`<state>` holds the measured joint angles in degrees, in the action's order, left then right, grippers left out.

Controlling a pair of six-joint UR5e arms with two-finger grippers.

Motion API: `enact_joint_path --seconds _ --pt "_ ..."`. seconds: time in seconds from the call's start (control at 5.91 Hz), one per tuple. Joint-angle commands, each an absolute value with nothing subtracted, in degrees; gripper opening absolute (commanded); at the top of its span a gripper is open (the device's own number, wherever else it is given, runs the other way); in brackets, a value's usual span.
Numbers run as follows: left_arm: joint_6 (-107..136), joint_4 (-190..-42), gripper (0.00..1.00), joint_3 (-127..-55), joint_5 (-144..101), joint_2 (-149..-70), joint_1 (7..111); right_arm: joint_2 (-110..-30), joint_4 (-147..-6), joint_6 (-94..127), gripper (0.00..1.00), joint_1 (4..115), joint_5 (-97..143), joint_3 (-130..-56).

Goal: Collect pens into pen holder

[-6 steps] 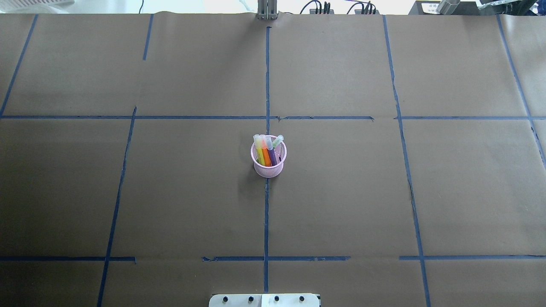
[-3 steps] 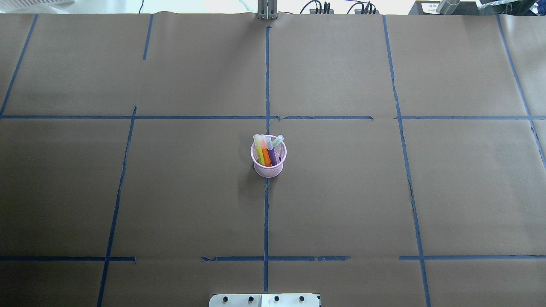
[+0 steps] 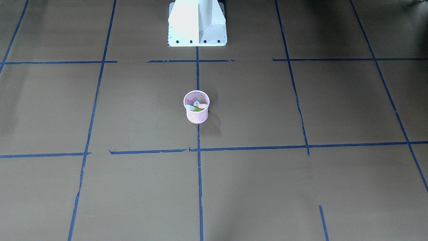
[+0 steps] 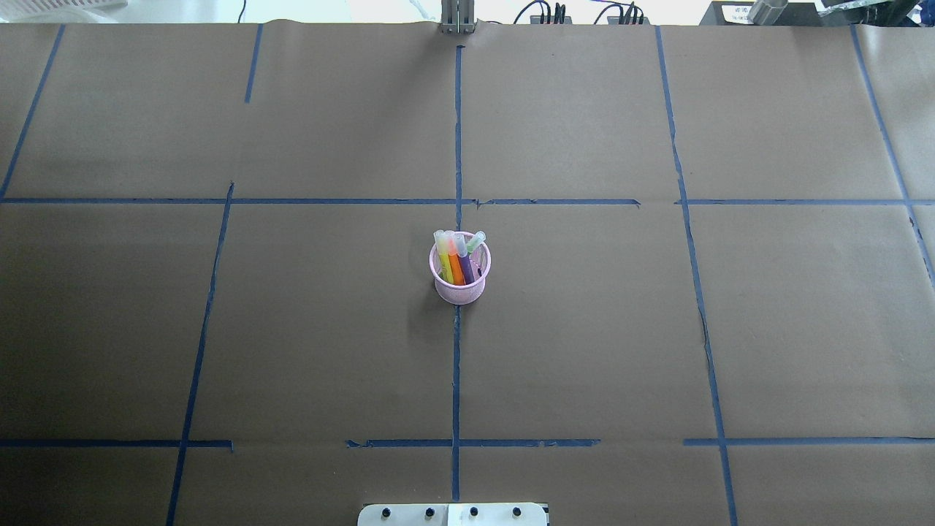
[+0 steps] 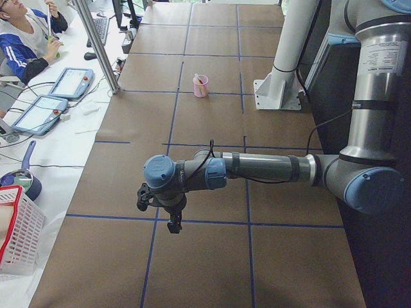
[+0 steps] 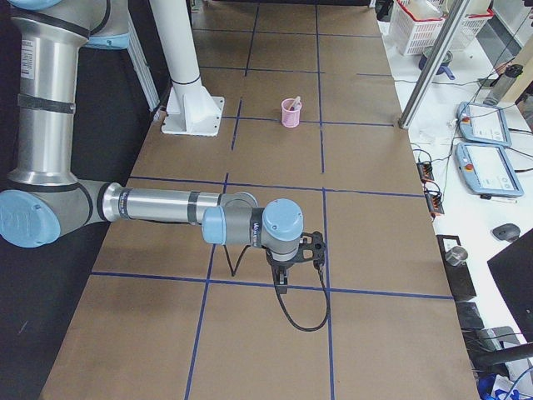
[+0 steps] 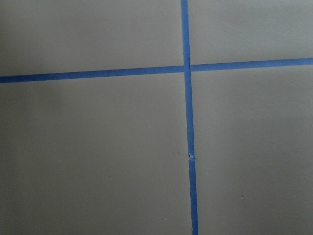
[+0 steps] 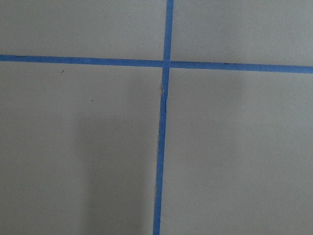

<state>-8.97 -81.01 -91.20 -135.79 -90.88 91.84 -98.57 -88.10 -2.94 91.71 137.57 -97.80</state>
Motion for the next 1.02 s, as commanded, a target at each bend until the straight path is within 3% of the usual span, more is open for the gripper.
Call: enact_joint_path --seconds 0.0,0.85 --pt "-8.96 -81.04 1.0 -91.32 -135.79 -90.97 91.93 -98.61 -88.07 -2.99 1.0 91.93 137.81 -97.82" --pt "-8.96 -81.47 1.0 -90.79 -135.7 -91.05 91.85 -99.14 -87.89 -3.08 1.0 91.93 138.16 -97.91"
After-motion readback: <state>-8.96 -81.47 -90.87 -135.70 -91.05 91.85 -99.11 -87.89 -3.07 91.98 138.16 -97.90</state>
